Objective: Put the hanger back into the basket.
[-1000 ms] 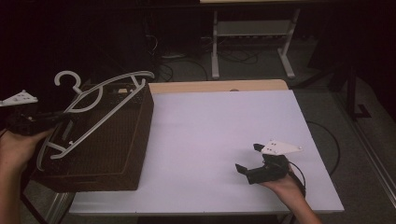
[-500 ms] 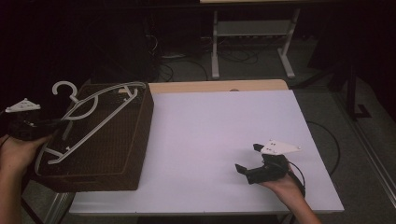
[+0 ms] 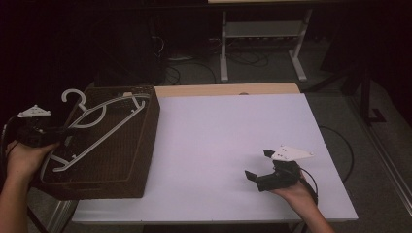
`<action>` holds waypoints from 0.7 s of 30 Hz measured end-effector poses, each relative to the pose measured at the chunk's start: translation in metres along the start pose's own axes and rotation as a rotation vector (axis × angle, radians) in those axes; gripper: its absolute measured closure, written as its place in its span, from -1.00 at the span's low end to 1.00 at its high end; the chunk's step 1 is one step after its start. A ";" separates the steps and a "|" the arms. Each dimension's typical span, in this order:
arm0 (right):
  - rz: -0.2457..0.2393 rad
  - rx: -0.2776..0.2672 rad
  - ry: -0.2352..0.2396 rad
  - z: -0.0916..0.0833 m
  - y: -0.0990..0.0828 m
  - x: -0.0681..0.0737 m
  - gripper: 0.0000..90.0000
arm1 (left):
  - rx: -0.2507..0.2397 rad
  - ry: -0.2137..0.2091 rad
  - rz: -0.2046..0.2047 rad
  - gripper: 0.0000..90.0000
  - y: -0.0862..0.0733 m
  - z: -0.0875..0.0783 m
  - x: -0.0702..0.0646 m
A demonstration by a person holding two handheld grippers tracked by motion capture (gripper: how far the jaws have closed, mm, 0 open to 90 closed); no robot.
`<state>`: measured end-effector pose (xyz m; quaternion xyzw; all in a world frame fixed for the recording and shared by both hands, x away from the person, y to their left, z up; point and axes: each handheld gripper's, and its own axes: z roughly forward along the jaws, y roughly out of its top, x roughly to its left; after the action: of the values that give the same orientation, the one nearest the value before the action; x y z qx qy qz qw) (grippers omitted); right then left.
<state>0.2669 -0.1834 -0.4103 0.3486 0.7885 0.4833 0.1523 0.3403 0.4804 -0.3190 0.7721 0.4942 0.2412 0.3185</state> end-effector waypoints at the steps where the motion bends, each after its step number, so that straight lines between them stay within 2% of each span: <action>1: 0.000 0.000 0.000 0.000 0.000 0.000 -1.00 | -0.013 -0.013 -0.012 0.48 0.000 -0.001 0.001; 7: 0.001 -0.003 -0.001 0.000 0.000 0.000 -1.00 | -0.057 -0.041 -0.033 0.05 0.001 -0.004 -0.001; 9: 0.002 -0.003 -0.002 -0.001 0.001 0.000 -1.00 | -0.082 -0.067 -0.044 -0.06 0.003 -0.005 -0.004; 15: 0.001 -0.010 -0.003 -0.002 0.001 -0.001 -1.00 | -0.141 -0.120 -0.063 -0.35 0.012 -0.005 -0.020; 21: 0.005 -0.021 -0.007 -0.005 0.004 -0.003 -1.00 | -0.190 -0.170 -0.060 -0.54 0.023 -0.007 -0.038</action>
<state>0.2679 -0.1875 -0.4044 0.3506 0.7819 0.4909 0.1573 0.3351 0.4402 -0.2996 0.7408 0.4634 0.2110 0.4382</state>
